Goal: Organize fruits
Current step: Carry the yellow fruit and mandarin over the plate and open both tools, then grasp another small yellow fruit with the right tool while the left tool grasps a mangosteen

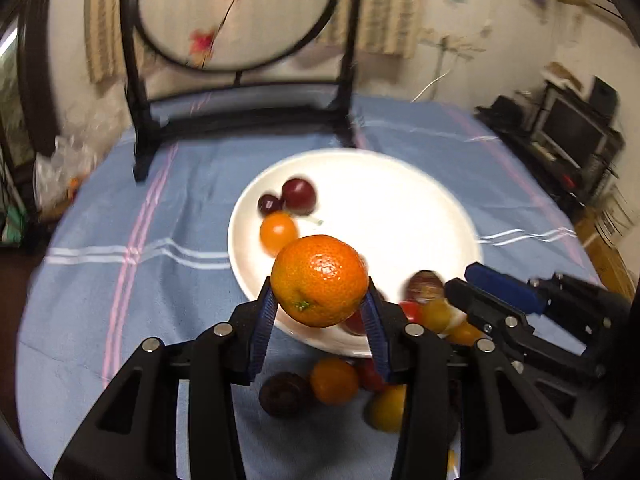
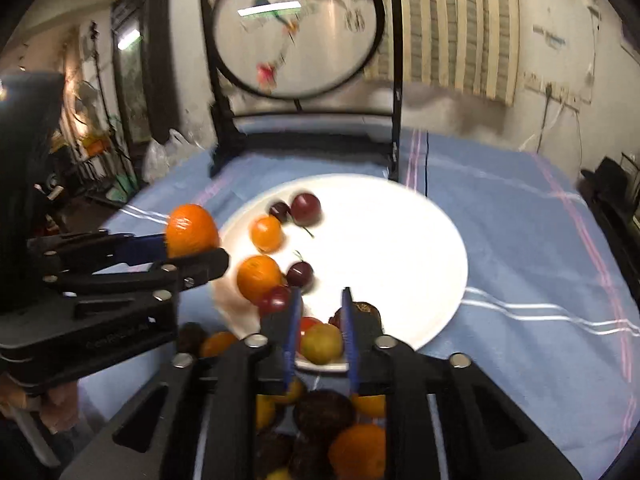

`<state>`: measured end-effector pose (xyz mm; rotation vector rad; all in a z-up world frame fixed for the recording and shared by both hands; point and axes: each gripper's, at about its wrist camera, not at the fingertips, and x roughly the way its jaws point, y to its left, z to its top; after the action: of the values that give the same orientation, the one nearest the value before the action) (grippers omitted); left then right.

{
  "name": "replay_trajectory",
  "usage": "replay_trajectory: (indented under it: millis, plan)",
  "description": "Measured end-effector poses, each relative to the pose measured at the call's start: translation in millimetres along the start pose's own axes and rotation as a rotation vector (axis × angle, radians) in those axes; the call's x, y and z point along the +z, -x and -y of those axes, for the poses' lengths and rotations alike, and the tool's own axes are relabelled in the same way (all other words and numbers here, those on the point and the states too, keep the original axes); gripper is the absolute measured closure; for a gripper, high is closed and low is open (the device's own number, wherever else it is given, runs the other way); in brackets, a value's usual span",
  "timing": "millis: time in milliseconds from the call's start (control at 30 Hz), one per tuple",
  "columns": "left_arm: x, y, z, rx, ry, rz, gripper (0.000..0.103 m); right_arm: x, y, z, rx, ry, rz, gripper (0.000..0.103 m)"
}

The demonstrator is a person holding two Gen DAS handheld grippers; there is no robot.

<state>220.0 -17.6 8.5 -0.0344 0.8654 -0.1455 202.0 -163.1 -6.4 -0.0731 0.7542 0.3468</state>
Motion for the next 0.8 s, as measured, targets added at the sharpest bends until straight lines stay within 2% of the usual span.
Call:
replay_trajectory:
  millis: [100, 167, 233, 267, 300, 367, 400, 433, 467, 533, 700, 800]
  plan:
    - [0.2, -19.8, -8.7, 0.002, 0.028, -0.033, 0.062, -4.2, -22.9, 7.9, 0.016, -0.043, -0.029, 0.087]
    - [0.9, -28.5, -13.6, 0.014, 0.044, -0.043, 0.062, -5.3, -26.2, 21.5, 0.052, -0.106, -0.015, 0.084]
    - [0.3, -30.3, -17.1, -0.005, 0.057, -0.031, 0.062, -8.2, -22.7, 30.7, 0.089, -0.154, -0.005, 0.084]
    - [0.3, -30.9, -17.3, -0.008, 0.058, -0.028, 0.062, -8.6, -19.1, 34.9, 0.095, -0.173, 0.016, 0.074]
    - [0.5, -31.9, -17.0, -0.009, 0.058, -0.028, 0.062, -9.1, -15.5, 37.4, 0.093, -0.187, 0.035, 0.057]
    - [2.2, -36.9, -14.8, -0.006, 0.054, -0.034, 0.061, -9.9, -9.6, 44.3, 0.091, -0.220, 0.071, 0.047]
    - [3.6, -37.5, -13.7, 0.001, 0.051, -0.024, 0.061, -9.6, -9.3, 46.4, 0.095, -0.228, 0.073, 0.047]
    - [5.3, -38.2, -13.5, 0.001, 0.052, -0.020, 0.055, -9.2, -8.6, 48.8, 0.097, -0.233, 0.073, 0.047]
    - [6.9, -38.0, -13.3, 0.001, 0.054, -0.017, 0.041, -9.5, -8.2, 50.4, 0.097, -0.240, 0.075, 0.047]
    - [8.6, -31.3, -13.4, 0.011, 0.062, 0.006, 0.028, -9.5, -7.5, 53.8, 0.100, -0.249, 0.073, 0.046]
    - [5.2, -10.4, -12.8, 0.020, 0.044, 0.037, 0.023, -10.7, 4.2, 58.0, 0.091, -0.260, 0.062, 0.038]
    - [-4.6, 4.4, -13.4, 0.018, 0.036, 0.042, 0.021, -18.2, 12.7, 55.4, 0.073, -0.241, 0.041, 0.037]
